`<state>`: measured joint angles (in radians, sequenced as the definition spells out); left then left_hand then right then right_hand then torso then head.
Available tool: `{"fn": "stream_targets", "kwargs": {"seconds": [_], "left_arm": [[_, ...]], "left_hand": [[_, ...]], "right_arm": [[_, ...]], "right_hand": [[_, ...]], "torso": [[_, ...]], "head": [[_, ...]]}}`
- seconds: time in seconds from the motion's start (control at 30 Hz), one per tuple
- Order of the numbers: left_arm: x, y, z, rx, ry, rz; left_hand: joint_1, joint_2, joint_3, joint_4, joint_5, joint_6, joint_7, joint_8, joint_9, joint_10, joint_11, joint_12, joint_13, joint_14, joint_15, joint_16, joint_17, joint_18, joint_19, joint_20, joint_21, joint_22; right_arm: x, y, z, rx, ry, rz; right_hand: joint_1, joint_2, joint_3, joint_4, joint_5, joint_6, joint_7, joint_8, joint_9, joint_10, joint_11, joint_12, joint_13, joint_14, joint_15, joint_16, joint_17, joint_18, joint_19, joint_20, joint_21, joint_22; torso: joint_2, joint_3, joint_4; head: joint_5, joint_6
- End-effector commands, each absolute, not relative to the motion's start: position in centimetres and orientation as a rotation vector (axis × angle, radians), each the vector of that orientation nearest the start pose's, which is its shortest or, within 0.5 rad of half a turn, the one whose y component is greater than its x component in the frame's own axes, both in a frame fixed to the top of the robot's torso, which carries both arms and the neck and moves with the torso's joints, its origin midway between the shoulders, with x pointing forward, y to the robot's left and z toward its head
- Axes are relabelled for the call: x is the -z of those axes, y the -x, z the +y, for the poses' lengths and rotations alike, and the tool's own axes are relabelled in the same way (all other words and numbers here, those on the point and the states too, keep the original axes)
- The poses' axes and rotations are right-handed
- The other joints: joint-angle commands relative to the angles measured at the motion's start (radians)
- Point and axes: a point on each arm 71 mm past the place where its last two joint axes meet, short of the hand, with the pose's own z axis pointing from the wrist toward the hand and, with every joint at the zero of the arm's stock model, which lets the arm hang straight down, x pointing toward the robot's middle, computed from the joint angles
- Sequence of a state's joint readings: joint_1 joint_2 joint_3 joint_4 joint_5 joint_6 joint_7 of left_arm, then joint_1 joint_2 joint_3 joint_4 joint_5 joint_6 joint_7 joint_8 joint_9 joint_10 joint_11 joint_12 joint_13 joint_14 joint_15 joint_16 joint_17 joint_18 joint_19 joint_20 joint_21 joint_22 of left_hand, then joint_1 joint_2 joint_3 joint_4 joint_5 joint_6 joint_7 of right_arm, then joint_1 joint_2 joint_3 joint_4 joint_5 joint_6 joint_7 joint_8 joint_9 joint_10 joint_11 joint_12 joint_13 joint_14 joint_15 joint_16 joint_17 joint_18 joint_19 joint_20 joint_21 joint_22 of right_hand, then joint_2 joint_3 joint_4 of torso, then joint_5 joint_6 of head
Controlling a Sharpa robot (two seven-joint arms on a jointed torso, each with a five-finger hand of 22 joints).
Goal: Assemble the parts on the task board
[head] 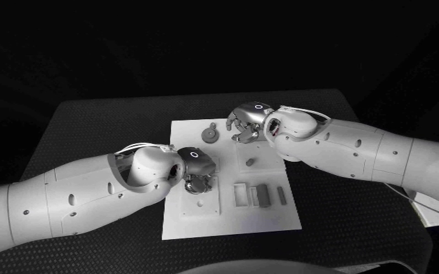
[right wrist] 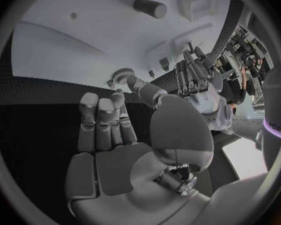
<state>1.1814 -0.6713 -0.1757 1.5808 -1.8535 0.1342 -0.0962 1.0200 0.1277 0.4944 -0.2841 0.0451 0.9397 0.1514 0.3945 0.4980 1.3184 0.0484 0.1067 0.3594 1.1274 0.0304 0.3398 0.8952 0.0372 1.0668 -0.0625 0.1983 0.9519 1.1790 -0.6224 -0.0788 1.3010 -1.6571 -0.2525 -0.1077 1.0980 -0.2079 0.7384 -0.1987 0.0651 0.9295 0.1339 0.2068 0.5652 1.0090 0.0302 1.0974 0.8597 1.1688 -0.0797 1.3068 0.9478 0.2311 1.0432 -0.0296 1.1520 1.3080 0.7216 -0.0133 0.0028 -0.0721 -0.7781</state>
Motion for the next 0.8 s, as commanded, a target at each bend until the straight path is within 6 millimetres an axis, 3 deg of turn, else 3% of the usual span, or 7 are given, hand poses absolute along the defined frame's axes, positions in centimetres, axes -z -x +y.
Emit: {"fn": "stream_targets", "kwargs": {"seconds": [0.03,0.8], "left_arm": [[25.59,-42.13,9.70,0.545,-0.951,1.924],[25.79,-41.82,9.76,0.535,-0.981,1.961]], "left_hand": [[0.012,0.001,0.007,-0.001,0.004,0.039,-0.036,0.004,0.001,0.009,0.001,0.002,0.002,0.007,0.001,0.003,0.002,0.012,0.007,-0.003,0.007,0.001],[0.012,0.001,0.008,0.000,0.004,0.040,-0.036,0.004,0.003,0.009,0.000,0.001,0.003,0.007,0.001,0.001,0.003,0.011,0.006,-0.003,0.007,0.002]], "right_arm": [[22.39,-50.91,-14.42,-0.540,0.412,1.705],[22.45,-50.86,-14.32,-0.542,0.416,1.713]], "right_hand": [[0.001,0.010,-0.001,-0.005,0.002,0.000,0.006,0.003,-0.002,0.007,-0.002,0.004,-0.001,0.006,0.002,0.002,0.000,0.031,0.003,-0.002,0.005,0.013],[0.000,0.011,-0.001,-0.007,0.002,0.000,0.006,0.004,-0.003,0.007,-0.002,0.004,-0.002,0.006,0.002,0.001,0.000,0.031,0.002,-0.002,0.005,0.013]], "torso": [[0.000,-0.0001,0.0002],[0.000,0.0014,-0.0010]], "head": [[0.000,-0.001],[0.001,-0.003]]}}
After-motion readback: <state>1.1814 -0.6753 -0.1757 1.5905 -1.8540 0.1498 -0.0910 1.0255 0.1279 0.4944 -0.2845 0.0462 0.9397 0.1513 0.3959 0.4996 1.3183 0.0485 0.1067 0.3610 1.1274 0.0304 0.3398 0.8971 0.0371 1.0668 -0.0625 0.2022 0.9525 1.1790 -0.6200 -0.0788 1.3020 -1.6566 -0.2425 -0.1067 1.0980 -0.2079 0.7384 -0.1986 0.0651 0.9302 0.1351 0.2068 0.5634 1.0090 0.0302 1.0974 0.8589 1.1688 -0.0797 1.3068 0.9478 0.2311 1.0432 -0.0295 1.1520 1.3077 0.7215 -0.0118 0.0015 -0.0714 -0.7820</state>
